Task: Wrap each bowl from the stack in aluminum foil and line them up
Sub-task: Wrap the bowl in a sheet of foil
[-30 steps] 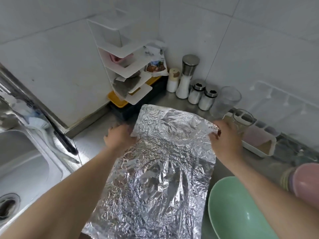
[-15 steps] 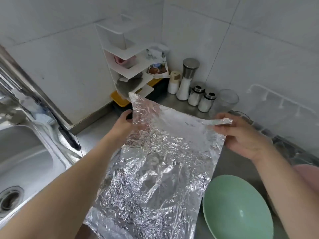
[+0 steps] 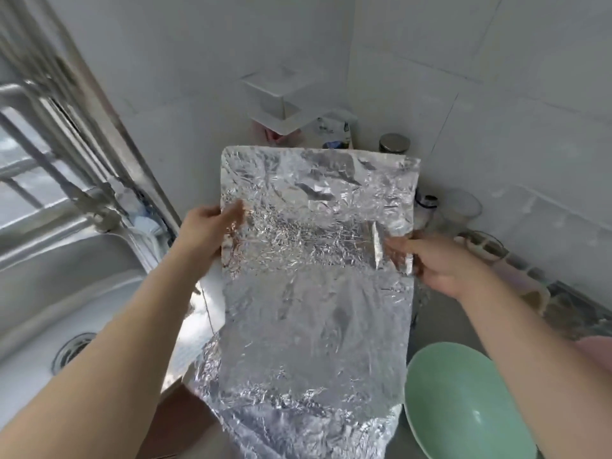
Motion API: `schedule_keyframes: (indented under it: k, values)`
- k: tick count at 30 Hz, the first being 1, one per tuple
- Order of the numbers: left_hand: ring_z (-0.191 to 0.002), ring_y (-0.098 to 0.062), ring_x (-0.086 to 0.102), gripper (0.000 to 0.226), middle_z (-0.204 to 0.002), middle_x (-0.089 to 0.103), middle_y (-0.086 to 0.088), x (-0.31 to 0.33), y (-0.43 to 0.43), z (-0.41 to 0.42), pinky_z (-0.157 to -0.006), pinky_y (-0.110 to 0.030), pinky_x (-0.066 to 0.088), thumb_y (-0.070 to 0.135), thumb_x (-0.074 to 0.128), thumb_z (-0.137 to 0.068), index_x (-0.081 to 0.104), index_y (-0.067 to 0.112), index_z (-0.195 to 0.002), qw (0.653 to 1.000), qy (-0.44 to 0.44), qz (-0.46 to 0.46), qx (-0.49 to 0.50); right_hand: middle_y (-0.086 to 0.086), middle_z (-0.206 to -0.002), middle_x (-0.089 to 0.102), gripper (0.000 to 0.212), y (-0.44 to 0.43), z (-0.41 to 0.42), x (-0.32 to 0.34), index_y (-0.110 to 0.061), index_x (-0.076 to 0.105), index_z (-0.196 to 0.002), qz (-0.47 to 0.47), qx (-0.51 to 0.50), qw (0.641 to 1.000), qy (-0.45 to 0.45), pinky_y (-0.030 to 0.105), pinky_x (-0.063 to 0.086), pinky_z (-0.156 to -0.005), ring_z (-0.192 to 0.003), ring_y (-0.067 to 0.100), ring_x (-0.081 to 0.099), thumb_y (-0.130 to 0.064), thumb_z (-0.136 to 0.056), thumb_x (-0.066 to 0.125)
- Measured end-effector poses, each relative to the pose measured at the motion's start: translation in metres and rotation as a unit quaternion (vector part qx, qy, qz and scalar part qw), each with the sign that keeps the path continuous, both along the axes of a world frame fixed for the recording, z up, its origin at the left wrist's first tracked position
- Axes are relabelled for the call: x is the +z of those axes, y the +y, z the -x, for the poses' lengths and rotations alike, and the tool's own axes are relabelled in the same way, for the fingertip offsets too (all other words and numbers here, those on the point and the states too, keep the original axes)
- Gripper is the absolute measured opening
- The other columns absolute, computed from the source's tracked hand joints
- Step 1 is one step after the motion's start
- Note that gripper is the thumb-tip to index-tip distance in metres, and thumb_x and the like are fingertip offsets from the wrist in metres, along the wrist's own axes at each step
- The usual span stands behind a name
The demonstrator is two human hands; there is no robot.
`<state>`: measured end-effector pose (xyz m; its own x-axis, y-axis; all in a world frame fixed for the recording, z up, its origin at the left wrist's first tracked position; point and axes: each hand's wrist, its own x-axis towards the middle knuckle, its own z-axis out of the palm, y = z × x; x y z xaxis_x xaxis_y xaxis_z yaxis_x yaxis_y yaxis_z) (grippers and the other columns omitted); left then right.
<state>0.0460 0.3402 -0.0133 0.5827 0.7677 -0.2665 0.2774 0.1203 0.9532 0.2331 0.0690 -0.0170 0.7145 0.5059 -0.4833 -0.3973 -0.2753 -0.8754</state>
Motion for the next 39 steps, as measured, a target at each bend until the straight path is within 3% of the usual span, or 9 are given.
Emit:
schedule_keyframes:
  k: [3, 5, 8, 11, 16, 21, 27, 33, 39]
  values:
    - [-0.050, -0.016, 0.042, 0.068, -0.099, 0.069, -0.012, 0.002, -0.007, 0.024, -0.047, -0.029, 0.038, 0.045, 0.072, -0.079, 0.051, 0.013, -0.135, 0.999, -0.010, 0.034, -0.019, 0.013, -0.096, 0.070, 0.039, 0.011, 0.007, 0.009, -0.001, 0.064, -0.103, -0.048, -0.004, 0.999, 0.008, 0.034, 0.048, -0.079, -0.082, 0.020, 0.064, -0.017, -0.070, 0.077]
    - [-0.074, -0.031, 0.064, 0.086, -0.125, 0.060, -0.023, 0.006, -0.013, 0.042, -0.074, -0.047, 0.053, 0.030, 0.081, -0.072, 0.039, 0.013, -0.145, 0.999, -0.026, 0.041, -0.021, 0.005, -0.081, 0.069, 0.040, 0.015, 0.013, 0.014, -0.002, 0.064, -0.101, -0.065, 0.001, 0.998, -0.002, 0.030, 0.047, -0.068, -0.070, 0.014, 0.062, -0.018, -0.067, 0.077]
    - [-0.095, -0.029, 0.066, 0.075, -0.112, 0.068, -0.018, 0.011, -0.018, 0.060, -0.100, -0.054, 0.045, 0.030, 0.090, -0.055, 0.064, 0.004, -0.120, 0.997, -0.065, 0.030, -0.012, 0.006, -0.078, 0.070, 0.036, 0.012, 0.014, 0.023, -0.003, 0.067, -0.094, -0.046, 0.022, 0.998, -0.023, 0.037, 0.044, -0.080, -0.082, 0.022, 0.059, -0.020, -0.063, 0.079]
    - [-0.089, -0.030, 0.058, 0.034, -0.094, 0.070, -0.016, 0.024, -0.025, 0.070, -0.085, -0.048, 0.044, 0.030, 0.088, -0.056, 0.077, 0.013, -0.084, 0.995, -0.093, -0.005, 0.017, 0.015, -0.086, 0.069, 0.013, 0.010, 0.016, 0.043, -0.012, 0.068, -0.075, -0.016, 0.026, 0.994, -0.101, 0.036, 0.043, -0.069, -0.073, 0.023, 0.055, -0.013, -0.071, 0.080]
    - [-0.070, -0.027, 0.063, 0.021, -0.082, 0.071, -0.010, 0.048, -0.068, 0.068, -0.064, -0.039, 0.049, 0.019, 0.082, -0.074, 0.070, 0.010, -0.089, 0.991, -0.102, -0.080, 0.034, -0.002, -0.061, 0.056, 0.007, 0.041, 0.004, 0.116, -0.004, 0.067, -0.078, 0.031, -0.066, 0.894, -0.441, 0.014, 0.036, -0.046, -0.047, -0.002, 0.048, -0.009, -0.083, 0.068]
    - [-0.064, -0.017, 0.068, 0.006, -0.082, 0.071, -0.007, 0.032, -0.140, 0.054, -0.055, -0.023, 0.054, 0.010, 0.066, -0.091, 0.066, 0.005, -0.089, 0.993, -0.081, -0.024, 0.080, 0.015, -0.152, 0.033, 0.070, 0.087, 0.034, 0.152, -0.008, 0.034, -0.147, 0.022, 0.044, 0.787, -0.615, 0.025, 0.031, -0.110, -0.137, 0.021, 0.034, -0.015, -0.086, 0.068]
    - [-0.064, -0.015, 0.059, 0.018, -0.073, 0.053, -0.010, -0.007, -0.164, 0.047, -0.062, -0.026, 0.056, -0.003, 0.055, -0.092, 0.053, 0.007, -0.076, 0.942, -0.144, 0.179, 0.243, -0.003, -0.156, -0.033, 0.119, 0.042, 0.139, 0.053, -0.031, -0.033, -0.145, 0.221, 0.325, 0.701, -0.595, 0.050, 0.012, -0.116, -0.146, 0.017, -0.021, -0.015, -0.078, 0.064]
    - [-0.088, -0.022, 0.071, 0.009, -0.093, 0.074, -0.009, -0.035, -0.191, 0.063, -0.074, -0.033, 0.055, 0.007, 0.060, -0.092, 0.066, 0.008, -0.098, 0.941, -0.180, 0.213, 0.192, -0.007, -0.161, 0.016, 0.079, 0.020, 0.183, -0.021, -0.037, 0.006, -0.153, 0.249, 0.337, 0.685, -0.596, 0.043, 0.019, -0.114, -0.147, 0.017, 0.017, -0.011, -0.094, 0.053]
    - [-0.115, -0.017, 0.057, 0.069, -0.133, 0.057, -0.005, -0.080, -0.177, 0.145, -0.081, -0.031, 0.049, -0.004, 0.065, -0.061, 0.051, 0.007, -0.128, 0.969, -0.077, 0.225, -0.071, -0.014, -0.142, 0.051, 0.054, -0.010, 0.186, -0.040, -0.032, 0.053, -0.136, 0.167, 0.385, 0.687, -0.594, 0.039, 0.027, -0.109, -0.139, 0.014, 0.037, -0.001, -0.092, 0.052]
